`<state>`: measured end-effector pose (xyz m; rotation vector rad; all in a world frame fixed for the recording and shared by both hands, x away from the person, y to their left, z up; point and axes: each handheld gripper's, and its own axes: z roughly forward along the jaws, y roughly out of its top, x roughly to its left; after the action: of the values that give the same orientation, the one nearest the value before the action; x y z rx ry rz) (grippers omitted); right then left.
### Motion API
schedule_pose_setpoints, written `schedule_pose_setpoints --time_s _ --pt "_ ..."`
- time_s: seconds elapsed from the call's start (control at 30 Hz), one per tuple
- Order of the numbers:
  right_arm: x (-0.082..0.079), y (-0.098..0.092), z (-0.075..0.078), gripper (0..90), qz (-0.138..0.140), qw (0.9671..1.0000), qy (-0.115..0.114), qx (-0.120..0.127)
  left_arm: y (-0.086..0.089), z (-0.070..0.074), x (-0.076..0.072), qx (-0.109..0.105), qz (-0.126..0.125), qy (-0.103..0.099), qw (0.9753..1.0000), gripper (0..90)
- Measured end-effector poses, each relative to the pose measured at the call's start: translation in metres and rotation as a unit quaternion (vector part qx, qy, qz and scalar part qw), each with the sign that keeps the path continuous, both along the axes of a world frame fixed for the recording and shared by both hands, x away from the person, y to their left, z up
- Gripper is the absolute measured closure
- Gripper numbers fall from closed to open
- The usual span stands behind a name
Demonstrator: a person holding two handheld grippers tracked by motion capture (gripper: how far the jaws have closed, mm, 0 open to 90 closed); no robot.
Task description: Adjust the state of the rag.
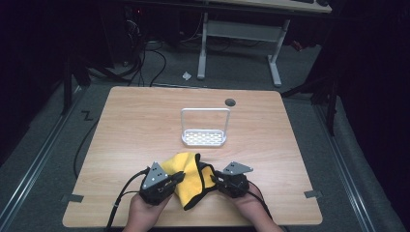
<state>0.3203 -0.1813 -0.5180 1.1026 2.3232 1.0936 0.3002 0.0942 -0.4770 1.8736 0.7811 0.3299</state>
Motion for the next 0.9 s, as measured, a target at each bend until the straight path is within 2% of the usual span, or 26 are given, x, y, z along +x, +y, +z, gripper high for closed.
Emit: schedule_pose_setpoints --time_s 0.03,0.1,0.23,0.37,0.47,0.7,0.83,0.9 --pt "-0.001 -0.002 0.002 84.0 -0.005 1.0 -0.004 -0.001 0.003 0.001 0.001 -0.003 0.004 0.0 1.0 86.5" --pt "-0.002 -0.008 0.007 86.7 -0.017 0.9996 -0.02 -0.003 0.01 0.003 0.003 -0.012 0.013 0.001 0.9998 86.5" --pt "0.001 -0.027 0.016 87.6 -0.052 0.9975 -0.047 -0.006 0.029 0.008 0.007 -0.026 0.036 0.001 0.999 86.5" --pt "0.006 -0.049 0.02 87.7 -0.084 0.9949 -0.055 -0.01 0.044 0.007 0.014 -0.037 0.052 0.011 0.9979 86.6" --pt "0.009 -0.062 0.021 87.8 -0.101 0.9928 -0.063 -0.016 0.049 0.005 0.019 -0.048 0.051 0.027 0.9972 86.8" --pt "0.014 -0.082 0.028 88.4 -0.14 0.9862 -0.086 -0.024 0.058 0.004 0.024 -0.046 0.064 0.03 0.9964 87.5" --pt "0.017 -0.1 0.028 88.5 -0.176 0.9803 -0.087 -0.021 0.076 0.001 0.031 -0.059 0.091 0.038 0.9933 87.7" --pt "0.019 -0.111 0.028 88.5 -0.191 0.9777 -0.085 -0.015 0.087 -0.003 0.036 -0.068 0.103 0.052 0.991 87.7"
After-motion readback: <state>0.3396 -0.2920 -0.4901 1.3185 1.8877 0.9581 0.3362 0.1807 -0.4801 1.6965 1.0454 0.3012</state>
